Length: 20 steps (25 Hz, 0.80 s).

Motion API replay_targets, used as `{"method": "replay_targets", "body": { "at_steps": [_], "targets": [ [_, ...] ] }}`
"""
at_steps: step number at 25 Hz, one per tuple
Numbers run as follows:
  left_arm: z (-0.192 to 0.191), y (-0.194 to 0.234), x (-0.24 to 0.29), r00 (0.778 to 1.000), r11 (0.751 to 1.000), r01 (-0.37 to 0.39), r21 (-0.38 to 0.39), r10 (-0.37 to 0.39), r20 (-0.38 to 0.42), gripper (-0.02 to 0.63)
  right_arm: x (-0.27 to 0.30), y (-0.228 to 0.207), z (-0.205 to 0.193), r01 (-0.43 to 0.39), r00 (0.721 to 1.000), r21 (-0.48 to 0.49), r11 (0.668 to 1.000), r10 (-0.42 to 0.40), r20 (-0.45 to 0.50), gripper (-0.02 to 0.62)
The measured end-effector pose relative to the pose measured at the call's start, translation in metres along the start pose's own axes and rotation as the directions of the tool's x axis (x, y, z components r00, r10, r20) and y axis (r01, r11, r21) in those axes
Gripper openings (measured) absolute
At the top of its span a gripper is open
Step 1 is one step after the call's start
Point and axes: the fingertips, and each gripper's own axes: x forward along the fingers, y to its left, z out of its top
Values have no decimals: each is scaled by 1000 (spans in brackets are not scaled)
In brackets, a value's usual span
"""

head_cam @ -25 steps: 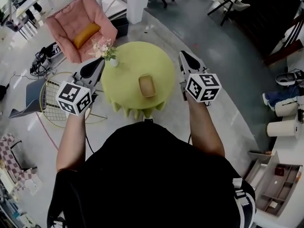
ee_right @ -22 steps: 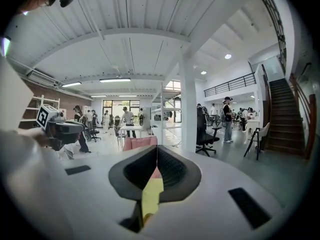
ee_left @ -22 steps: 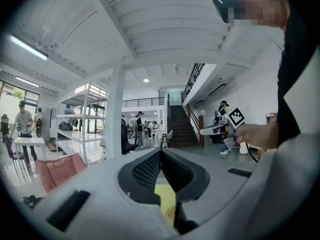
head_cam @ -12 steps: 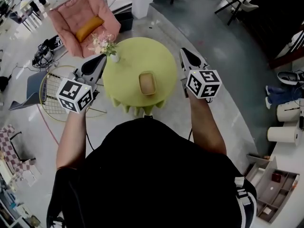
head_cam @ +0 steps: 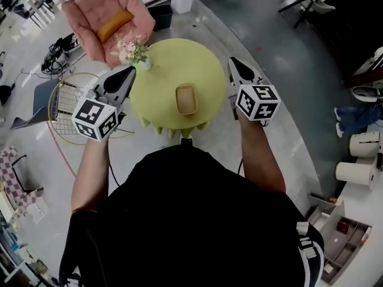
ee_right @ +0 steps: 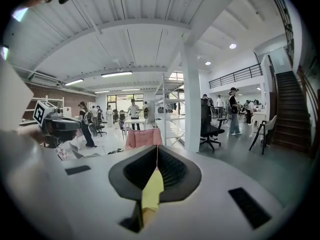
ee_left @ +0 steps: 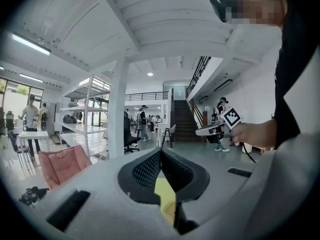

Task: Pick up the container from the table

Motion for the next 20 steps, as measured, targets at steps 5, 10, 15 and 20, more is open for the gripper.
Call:
{"method": "replay_targets", "body": {
  "at_steps": [5, 10, 15, 20],
  "targets": [
    [-12, 3, 1, 1000, 999, -17, -41, 16, -16, 17, 12, -3, -11, -23, 999, 9, 1000, 23, -26, 11],
    [-23, 3, 3, 999, 998, -24, -57, 22, -32, 17, 25, -2, -21, -46, 998, 13, 999, 47, -46, 12],
    [-34, 7, 3, 998, 997, -40, -73, 37, -48, 17, 37, 3, -38, -69, 994, 9, 998, 70, -85, 13],
    [-46, 9, 5, 997, 996, -47, -82, 41, -68, 17, 48, 4, -60, -91, 989, 29, 995, 94, -117, 41]
  ]
}}
